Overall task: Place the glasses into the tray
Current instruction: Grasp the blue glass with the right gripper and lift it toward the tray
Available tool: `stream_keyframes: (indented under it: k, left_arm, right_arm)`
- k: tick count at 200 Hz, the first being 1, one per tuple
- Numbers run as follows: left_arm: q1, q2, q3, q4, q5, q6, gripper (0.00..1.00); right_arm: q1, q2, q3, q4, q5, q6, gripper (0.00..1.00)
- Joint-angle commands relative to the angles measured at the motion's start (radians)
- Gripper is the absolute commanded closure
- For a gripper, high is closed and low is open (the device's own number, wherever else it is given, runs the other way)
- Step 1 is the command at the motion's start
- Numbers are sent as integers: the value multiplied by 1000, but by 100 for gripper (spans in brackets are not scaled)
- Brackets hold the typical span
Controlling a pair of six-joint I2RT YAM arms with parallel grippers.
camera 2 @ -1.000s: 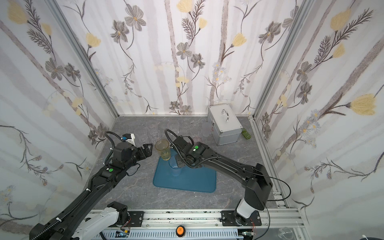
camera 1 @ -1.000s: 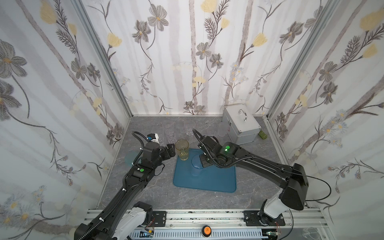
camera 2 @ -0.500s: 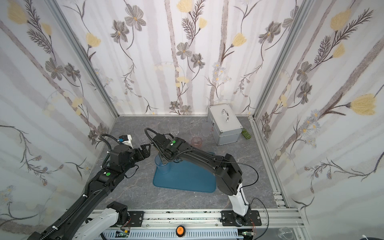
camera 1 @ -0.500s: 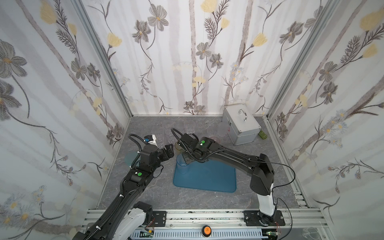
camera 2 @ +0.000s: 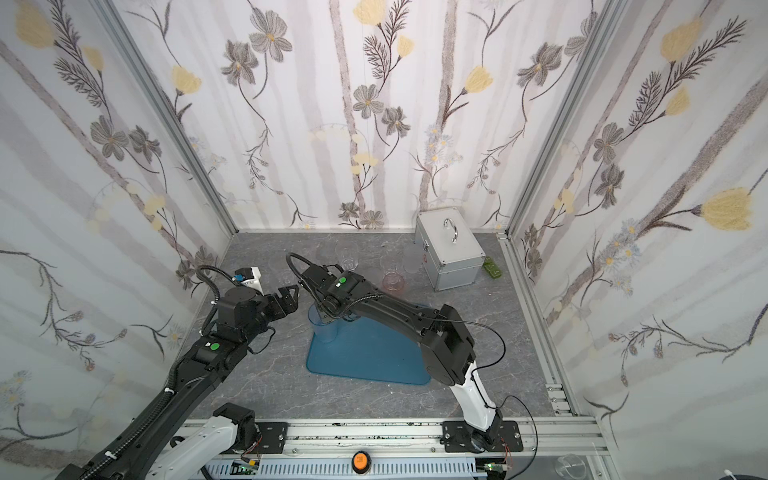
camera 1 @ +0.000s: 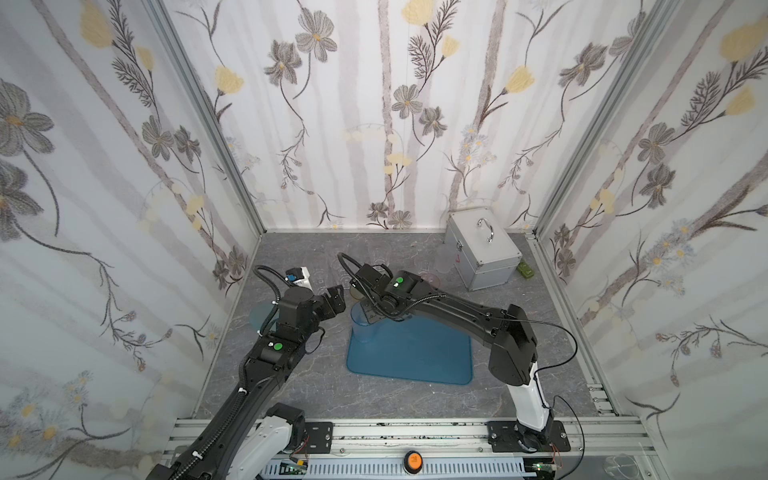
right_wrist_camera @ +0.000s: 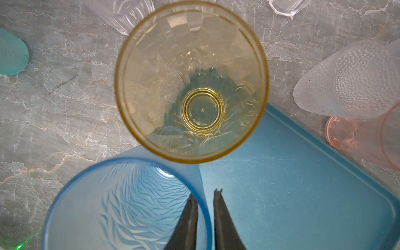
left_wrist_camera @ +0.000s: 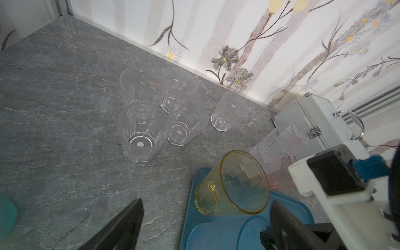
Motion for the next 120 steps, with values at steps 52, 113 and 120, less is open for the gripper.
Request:
stream_keyframes:
  k: [52, 113, 120]
  left_arm:
    - [22, 23, 35, 10, 7, 23, 6]
    - [26, 44, 29, 7, 27, -13, 8]
    - [27, 40, 26, 7, 31, -18, 8]
  right_arm:
    - [0, -36, -22, 69, -94, 38, 72]
    - [-9, -69, -83, 92, -121, 25, 73]
    - [-12, -75, -91, 95, -135, 26, 74]
